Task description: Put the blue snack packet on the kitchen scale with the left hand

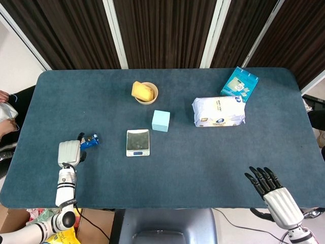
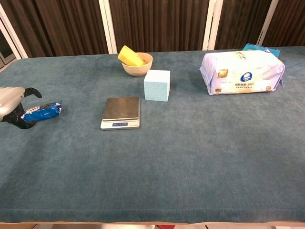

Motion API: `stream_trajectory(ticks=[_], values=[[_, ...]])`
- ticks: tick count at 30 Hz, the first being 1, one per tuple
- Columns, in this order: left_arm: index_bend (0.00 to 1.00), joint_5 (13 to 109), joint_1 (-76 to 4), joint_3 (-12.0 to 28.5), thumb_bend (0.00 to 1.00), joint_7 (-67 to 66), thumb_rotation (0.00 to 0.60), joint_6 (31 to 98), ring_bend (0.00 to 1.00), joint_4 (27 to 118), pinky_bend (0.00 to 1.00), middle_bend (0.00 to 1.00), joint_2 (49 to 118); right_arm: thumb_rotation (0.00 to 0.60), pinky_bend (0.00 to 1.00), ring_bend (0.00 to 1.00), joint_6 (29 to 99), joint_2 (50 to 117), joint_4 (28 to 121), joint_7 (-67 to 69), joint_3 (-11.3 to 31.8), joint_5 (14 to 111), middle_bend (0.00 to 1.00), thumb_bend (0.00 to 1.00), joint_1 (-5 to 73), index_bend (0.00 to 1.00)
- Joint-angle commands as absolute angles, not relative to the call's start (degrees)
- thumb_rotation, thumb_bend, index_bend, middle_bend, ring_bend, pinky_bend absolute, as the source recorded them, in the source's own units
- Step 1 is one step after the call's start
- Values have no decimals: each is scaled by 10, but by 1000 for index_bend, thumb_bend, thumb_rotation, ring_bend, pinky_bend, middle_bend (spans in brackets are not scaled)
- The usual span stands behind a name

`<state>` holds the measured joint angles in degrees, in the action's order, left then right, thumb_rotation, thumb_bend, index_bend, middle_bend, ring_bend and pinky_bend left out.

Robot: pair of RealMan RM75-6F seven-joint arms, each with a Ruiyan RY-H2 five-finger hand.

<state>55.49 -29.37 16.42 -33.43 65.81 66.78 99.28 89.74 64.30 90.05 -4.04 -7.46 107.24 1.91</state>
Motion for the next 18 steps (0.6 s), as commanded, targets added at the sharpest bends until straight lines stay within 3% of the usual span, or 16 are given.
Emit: stream_trajectory(ticks=[1,7,9,15,18], values=[[225,532,-315,177,308,-334,600,636,1000,631,1000,1000,1012,600,0,0,897,643,901,-40,-74,1072,0,193,19,0],[252,512,-336,183,308,-339,600,614,1000,577,1000,1000,1041,600,0,0,902,640,900,-35,-73,1070,0,193,18,0],[328,508,-339,183,310,-339,600,611,1000,565,1000,1000,1046,600,0,0,905,640,899,-33,-72,1068,0,193,17,0],[701,544,-341,181,377,-291,600,640,1000,540,1000,1000,1059,600,0,0,903,640,898,-33,-72,1068,0,193,17,0],[772,567,-342,181,428,-265,600,662,1000,539,1000,1000,1062,600,0,0,901,641,898,-35,-74,1070,0,193,18,0]])
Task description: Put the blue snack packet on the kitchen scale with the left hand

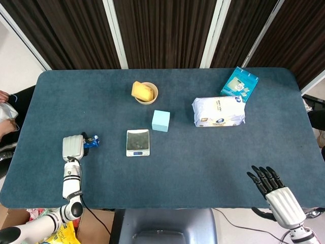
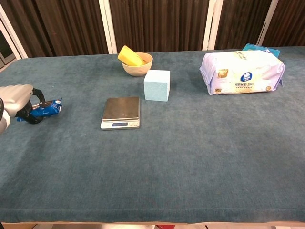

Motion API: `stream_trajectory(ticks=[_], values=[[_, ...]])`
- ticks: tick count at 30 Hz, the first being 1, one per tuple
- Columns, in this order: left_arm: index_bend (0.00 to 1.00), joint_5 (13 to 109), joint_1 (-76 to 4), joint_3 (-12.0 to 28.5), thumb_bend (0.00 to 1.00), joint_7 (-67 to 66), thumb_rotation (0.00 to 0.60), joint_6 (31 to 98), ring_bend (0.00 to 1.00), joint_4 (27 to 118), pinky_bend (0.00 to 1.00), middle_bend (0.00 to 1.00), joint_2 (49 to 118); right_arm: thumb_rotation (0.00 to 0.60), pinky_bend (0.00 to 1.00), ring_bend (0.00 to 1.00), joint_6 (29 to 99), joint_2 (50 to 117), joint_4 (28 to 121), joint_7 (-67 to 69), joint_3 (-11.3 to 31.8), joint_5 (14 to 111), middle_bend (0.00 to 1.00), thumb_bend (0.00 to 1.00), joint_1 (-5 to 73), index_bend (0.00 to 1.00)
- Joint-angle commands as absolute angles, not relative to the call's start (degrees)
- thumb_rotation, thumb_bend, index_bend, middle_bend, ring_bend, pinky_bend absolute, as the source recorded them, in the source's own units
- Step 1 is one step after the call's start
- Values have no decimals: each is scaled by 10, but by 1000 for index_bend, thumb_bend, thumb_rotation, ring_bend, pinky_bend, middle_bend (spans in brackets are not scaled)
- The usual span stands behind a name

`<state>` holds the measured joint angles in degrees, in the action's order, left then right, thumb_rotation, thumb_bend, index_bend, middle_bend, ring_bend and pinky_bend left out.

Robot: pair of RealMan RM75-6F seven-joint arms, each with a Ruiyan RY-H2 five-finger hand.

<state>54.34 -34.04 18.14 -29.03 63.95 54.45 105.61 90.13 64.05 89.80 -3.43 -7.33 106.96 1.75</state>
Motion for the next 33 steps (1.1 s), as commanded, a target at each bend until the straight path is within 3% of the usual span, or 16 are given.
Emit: stream_trajectory(ticks=[1,5,12,24,29,33], values=[[781,569,-341,181,437,-262,600,665,1000,540,1000,1000,1062,600,0,0,901,641,898,-35,-74,1070,0,193,18,0],[802,584,-341,180,458,-249,600,679,1000,549,1000,1000,1063,600,0,0,900,640,899,-35,-75,1071,0,193,18,0],[805,617,-397,202,471,-293,600,727,1000,608,1000,1000,1126,600,0,0,898,633,899,-18,-79,1079,0,193,23,0],[789,602,-480,231,458,-378,600,709,1000,529,1000,1000,1224,600,0,0,909,620,888,22,-83,1083,0,193,24,0],[713,597,-486,235,454,-371,600,697,1000,490,1000,1000,1234,600,0,0,917,617,885,27,-84,1082,0,193,21,0],[571,584,-482,239,433,-370,600,681,1000,491,1000,1000,1228,600,0,0,919,619,885,25,-82,1079,0,193,19,0]])
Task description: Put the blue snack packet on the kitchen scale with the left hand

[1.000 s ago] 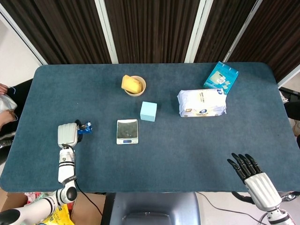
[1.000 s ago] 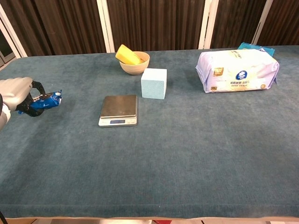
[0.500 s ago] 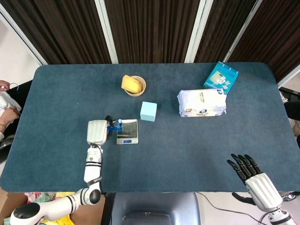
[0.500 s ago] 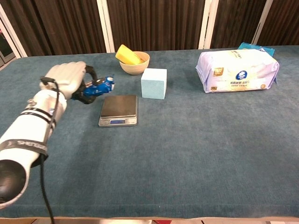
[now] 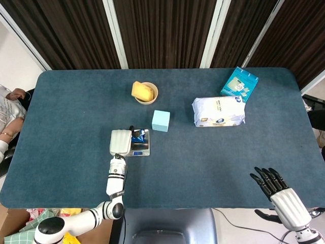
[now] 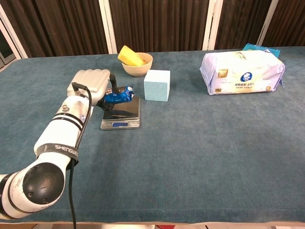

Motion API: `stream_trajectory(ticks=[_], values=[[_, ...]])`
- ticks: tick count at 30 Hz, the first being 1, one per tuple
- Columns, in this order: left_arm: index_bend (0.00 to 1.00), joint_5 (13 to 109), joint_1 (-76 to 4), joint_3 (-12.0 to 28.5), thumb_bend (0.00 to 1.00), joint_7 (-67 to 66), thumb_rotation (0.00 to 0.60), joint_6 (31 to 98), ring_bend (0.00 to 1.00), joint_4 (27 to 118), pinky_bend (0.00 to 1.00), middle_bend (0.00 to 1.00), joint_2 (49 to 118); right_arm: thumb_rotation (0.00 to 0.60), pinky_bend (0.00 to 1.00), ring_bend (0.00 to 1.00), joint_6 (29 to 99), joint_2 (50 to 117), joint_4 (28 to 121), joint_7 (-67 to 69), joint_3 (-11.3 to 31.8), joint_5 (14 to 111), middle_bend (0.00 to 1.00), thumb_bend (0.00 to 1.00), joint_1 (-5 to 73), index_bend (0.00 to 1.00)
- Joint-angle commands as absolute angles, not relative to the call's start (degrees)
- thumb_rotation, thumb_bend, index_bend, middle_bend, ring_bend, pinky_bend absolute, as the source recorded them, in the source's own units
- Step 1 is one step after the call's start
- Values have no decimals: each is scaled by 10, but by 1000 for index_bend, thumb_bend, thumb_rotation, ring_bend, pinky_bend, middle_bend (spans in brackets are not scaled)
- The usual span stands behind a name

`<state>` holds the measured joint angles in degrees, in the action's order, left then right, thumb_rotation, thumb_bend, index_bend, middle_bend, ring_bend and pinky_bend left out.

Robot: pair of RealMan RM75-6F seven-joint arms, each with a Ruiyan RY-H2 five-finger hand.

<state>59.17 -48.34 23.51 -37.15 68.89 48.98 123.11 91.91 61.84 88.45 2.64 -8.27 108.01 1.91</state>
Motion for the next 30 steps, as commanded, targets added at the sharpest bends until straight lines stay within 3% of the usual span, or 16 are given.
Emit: stream_trajectory(ticks=[1,9,19,24,30], values=[[535,582,-481,241,429,-370,600,680,1000,493,1000,1000,1226,600,0,0,919,620,885,23,-82,1079,0,194,18,0],[307,583,-471,230,405,-371,600,678,1000,509,1000,1000,1218,600,0,0,918,624,888,12,-79,1078,0,193,17,0],[181,593,-464,219,348,-365,600,683,1000,542,1000,1000,1209,600,0,0,923,624,887,13,-75,1072,0,193,14,0],[152,645,-428,185,343,-345,600,740,1000,634,1000,1000,1166,600,0,0,924,625,886,10,-75,1074,0,193,13,0],[96,725,-338,104,332,-348,600,838,1000,806,1000,991,1036,600,0,0,921,627,889,3,-77,1077,0,193,13,0]])
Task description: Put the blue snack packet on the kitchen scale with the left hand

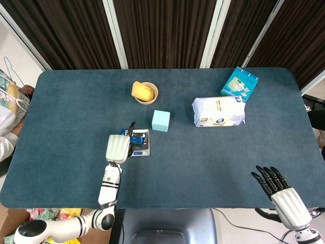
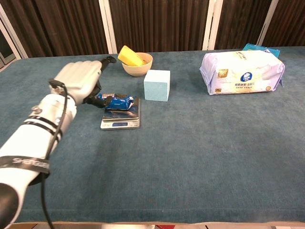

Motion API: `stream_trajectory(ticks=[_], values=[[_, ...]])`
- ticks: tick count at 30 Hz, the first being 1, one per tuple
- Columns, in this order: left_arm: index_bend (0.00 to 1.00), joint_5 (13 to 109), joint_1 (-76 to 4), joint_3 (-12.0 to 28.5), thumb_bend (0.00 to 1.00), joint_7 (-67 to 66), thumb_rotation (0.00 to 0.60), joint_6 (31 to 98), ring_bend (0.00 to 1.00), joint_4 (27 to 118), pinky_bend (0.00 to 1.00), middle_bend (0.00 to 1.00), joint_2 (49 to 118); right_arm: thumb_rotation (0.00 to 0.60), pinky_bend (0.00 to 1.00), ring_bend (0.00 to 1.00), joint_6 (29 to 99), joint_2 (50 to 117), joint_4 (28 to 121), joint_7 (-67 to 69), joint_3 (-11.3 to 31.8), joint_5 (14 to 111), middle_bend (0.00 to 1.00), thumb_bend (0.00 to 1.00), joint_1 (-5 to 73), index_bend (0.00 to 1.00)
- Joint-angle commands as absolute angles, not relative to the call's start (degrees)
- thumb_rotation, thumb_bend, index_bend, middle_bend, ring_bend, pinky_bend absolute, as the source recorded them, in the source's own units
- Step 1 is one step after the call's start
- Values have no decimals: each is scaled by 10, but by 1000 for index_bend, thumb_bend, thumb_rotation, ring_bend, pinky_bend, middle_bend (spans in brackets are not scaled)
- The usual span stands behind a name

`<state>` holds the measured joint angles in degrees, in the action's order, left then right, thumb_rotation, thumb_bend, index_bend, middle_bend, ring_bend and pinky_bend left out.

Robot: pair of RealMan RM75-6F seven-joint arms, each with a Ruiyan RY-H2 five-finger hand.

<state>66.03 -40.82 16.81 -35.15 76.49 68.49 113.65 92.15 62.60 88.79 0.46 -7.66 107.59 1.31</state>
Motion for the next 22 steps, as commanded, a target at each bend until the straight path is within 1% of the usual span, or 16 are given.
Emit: stream_trajectory(ticks=[1,2,3,4,5,6,7,9,10,12,14,17,22], values=[[88,742,-316,81,330,-338,600,854,999,843,1000,957,999,600,0,0,922,627,889,0,-77,1078,0,193,13,0],[72,754,-300,63,329,-325,600,861,957,867,981,872,971,600,0,0,921,628,889,-2,-77,1079,0,193,12,0],[40,762,-284,41,328,-311,600,863,778,890,851,683,941,600,0,0,920,629,890,-6,-77,1080,0,193,12,0],[24,770,-263,12,328,-292,600,862,611,919,720,544,899,600,0,0,918,631,891,-9,-78,1080,0,193,12,0],[6,782,-249,-10,329,-275,600,866,334,934,486,331,870,600,0,0,916,632,892,-13,-78,1080,0,193,13,0],[0,800,-232,-32,331,-253,600,877,98,941,263,131,845,600,0,0,914,633,893,-17,-78,1081,0,193,13,0],[0,826,-205,-56,333,-223,600,909,16,940,160,40,824,600,0,0,912,635,895,-20,-79,1080,0,193,13,0],[0,872,-158,-85,335,-179,600,976,0,908,95,0,813,600,0,0,911,637,897,-26,-79,1081,0,193,12,0],[0,897,-130,-99,337,-151,600,1017,0,867,81,0,814,600,0,0,912,639,897,-31,-79,1084,0,193,11,0],[0,897,-90,-106,343,-105,600,1053,0,801,66,0,820,600,0,0,915,640,897,-33,-80,1087,0,193,10,0],[0,885,-76,-105,344,-75,600,1045,0,778,46,0,818,600,0,0,917,643,897,-37,-77,1084,0,193,8,0],[0,893,-78,-103,335,-41,600,1026,0,783,29,0,799,600,0,0,912,646,901,-44,-76,1081,0,193,9,0],[0,903,-72,-90,332,-45,600,1015,0,781,30,0,797,600,0,0,911,645,900,-45,-78,1083,0,193,9,0]])
